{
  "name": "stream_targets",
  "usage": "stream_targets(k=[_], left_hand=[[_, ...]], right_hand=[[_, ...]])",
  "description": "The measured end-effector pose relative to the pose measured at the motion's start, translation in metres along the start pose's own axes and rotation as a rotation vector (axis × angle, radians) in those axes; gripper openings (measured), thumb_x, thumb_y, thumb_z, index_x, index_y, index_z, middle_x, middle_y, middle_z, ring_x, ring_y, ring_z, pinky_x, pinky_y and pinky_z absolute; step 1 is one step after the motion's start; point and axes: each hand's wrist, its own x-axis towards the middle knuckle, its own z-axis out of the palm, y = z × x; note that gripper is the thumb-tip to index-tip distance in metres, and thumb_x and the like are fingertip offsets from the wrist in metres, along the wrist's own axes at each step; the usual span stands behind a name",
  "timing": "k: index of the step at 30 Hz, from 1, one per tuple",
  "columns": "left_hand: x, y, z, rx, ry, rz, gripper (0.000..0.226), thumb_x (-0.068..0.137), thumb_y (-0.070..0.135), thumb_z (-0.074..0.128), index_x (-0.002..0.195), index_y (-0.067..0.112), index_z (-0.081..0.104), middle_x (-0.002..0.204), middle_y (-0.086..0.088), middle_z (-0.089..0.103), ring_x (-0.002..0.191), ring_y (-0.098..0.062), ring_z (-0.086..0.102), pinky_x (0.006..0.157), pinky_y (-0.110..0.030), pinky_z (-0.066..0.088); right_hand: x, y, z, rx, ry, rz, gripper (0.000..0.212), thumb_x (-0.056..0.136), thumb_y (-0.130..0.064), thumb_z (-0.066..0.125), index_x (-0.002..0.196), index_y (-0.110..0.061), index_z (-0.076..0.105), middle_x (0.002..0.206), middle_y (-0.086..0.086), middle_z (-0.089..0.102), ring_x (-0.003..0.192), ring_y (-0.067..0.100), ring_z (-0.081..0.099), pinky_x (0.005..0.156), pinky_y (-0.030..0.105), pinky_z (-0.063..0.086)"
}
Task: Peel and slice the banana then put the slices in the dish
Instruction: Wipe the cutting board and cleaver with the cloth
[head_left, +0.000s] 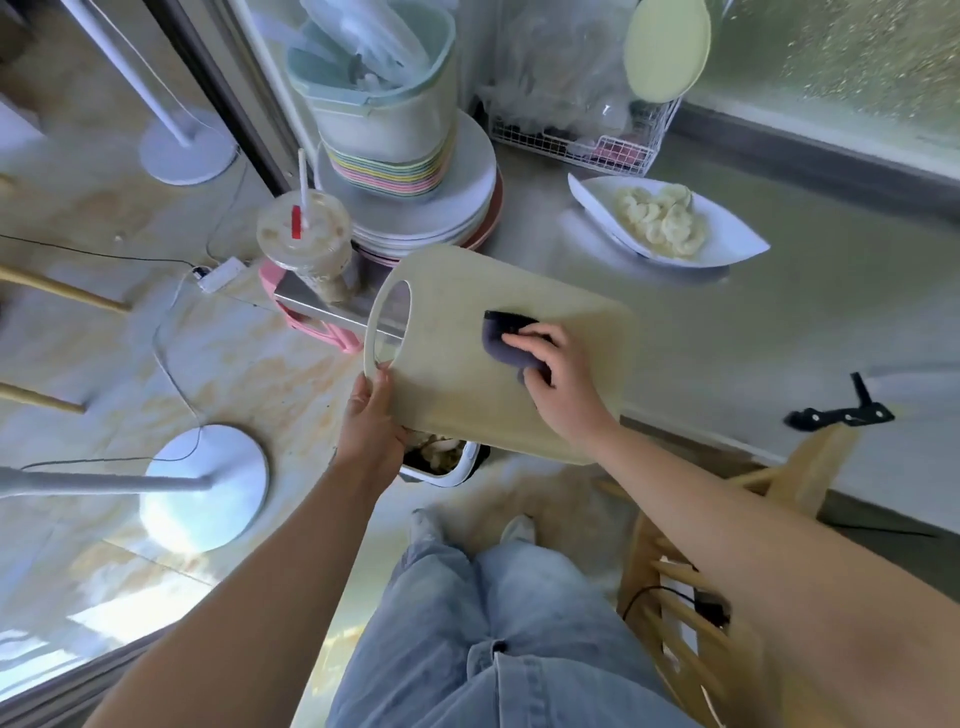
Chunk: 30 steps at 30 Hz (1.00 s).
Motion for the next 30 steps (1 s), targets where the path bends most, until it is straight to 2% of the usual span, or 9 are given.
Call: stream_targets(k=[4, 10, 12, 15, 18, 20, 24, 27, 30], left_hand=[[-0.001, 0.015, -0.006, 0.006, -0.099, 0.05, 0.025, 0.104, 0.017, 0.037, 0.095, 0.022, 0.059, 0.091, 0.004, 0.062, 0.084, -0.009, 0.057, 0.076, -0.024, 0.052], [0.003, 0.038, -0.028, 0.331, -0.124, 0.175, 0.023, 0.095, 0.001, 0.051, 0.1, 0.023, 0.055, 0.083, -0.011, 0.059, 0.071, -0.016, 0.055, 0.065, -0.025, 0.048], [0.007, 0.044, -0.036, 0.454, -0.091, 0.171, 0.028, 0.09, -0.002, 0.054, 0.096, 0.025, 0.053, 0.085, -0.014, 0.06, 0.072, -0.02, 0.056, 0.066, -0.03, 0.048], [0.015, 0.049, -0.041, 0.627, 0.021, 0.128, 0.023, 0.083, 0.002, 0.062, 0.102, 0.014, 0.057, 0.095, -0.012, 0.065, 0.082, -0.027, 0.061, 0.066, -0.037, 0.052], [0.017, 0.056, -0.041, 0.836, 0.072, 0.139, 0.019, 0.082, 0.003, 0.06, 0.098, 0.012, 0.058, 0.09, -0.008, 0.063, 0.072, -0.026, 0.06, 0.061, -0.035, 0.055], [0.016, 0.06, -0.039, 0.821, 0.055, 0.085, 0.015, 0.086, 0.006, 0.058, 0.099, 0.012, 0.054, 0.097, -0.01, 0.059, 0.07, -0.025, 0.062, 0.062, -0.041, 0.06], [0.011, 0.066, -0.033, 0.632, 0.012, -0.087, 0.021, 0.095, 0.024, 0.052, 0.111, 0.013, 0.047, 0.115, -0.006, 0.047, 0.104, -0.031, 0.056, 0.064, -0.041, 0.06], [0.011, 0.065, -0.033, 0.612, 0.026, -0.072, 0.018, 0.099, 0.03, 0.044, 0.108, 0.014, 0.045, 0.109, -0.005, 0.045, 0.105, -0.034, 0.054, 0.066, -0.045, 0.06], [0.014, 0.063, -0.034, 0.58, 0.005, 0.008, 0.018, 0.1, 0.023, 0.043, 0.11, 0.008, 0.047, 0.095, -0.002, 0.042, 0.101, -0.029, 0.049, 0.069, -0.048, 0.059]], right_hand=[[0.025, -0.025, -0.013, 0.052, 0.119, 0.031, 0.047, 0.078, 0.006, 0.043, 0.118, -0.006, 0.064, 0.115, 0.011, 0.051, 0.109, 0.023, 0.051, 0.1, 0.028, 0.04], [0.009, -0.048, 0.017, -0.007, -0.046, -0.016, 0.047, 0.077, 0.009, 0.048, 0.12, -0.006, 0.063, 0.116, 0.011, 0.051, 0.111, 0.028, 0.05, 0.101, 0.033, 0.038], [0.007, -0.051, 0.021, -0.013, 0.002, 0.019, 0.046, 0.078, 0.01, 0.049, 0.118, -0.005, 0.064, 0.115, 0.013, 0.052, 0.11, 0.028, 0.051, 0.101, 0.028, 0.037], [0.007, -0.056, 0.022, -0.031, 0.017, 0.09, 0.045, 0.079, 0.013, 0.048, 0.119, -0.002, 0.063, 0.115, 0.016, 0.052, 0.11, 0.028, 0.051, 0.097, 0.017, 0.031], [0.001, -0.063, 0.025, -0.048, -0.018, 0.104, 0.044, 0.08, 0.012, 0.048, 0.12, -0.001, 0.062, 0.117, 0.017, 0.051, 0.111, 0.028, 0.05, 0.095, 0.013, 0.028], [0.001, -0.064, 0.027, -0.046, -0.024, 0.13, 0.045, 0.081, 0.012, 0.048, 0.121, -0.002, 0.062, 0.118, 0.016, 0.051, 0.111, 0.028, 0.05, 0.097, 0.017, 0.031], [0.002, -0.07, 0.024, -0.066, 0.08, 0.096, 0.045, 0.081, 0.01, 0.048, 0.122, -0.004, 0.062, 0.118, 0.015, 0.052, 0.112, 0.027, 0.051, 0.102, 0.024, 0.036], [0.007, -0.072, 0.023, -0.052, 0.25, 0.01, 0.048, 0.079, 0.014, 0.045, 0.124, 0.0, 0.059, 0.118, 0.019, 0.051, 0.108, 0.024, 0.049, 0.095, 0.006, 0.033], [0.008, -0.07, 0.042, -0.106, 0.163, 0.011, 0.051, 0.078, 0.008, 0.05, 0.126, -0.005, 0.059, 0.119, 0.018, 0.05, 0.112, 0.032, 0.048, 0.102, 0.02, 0.031]])
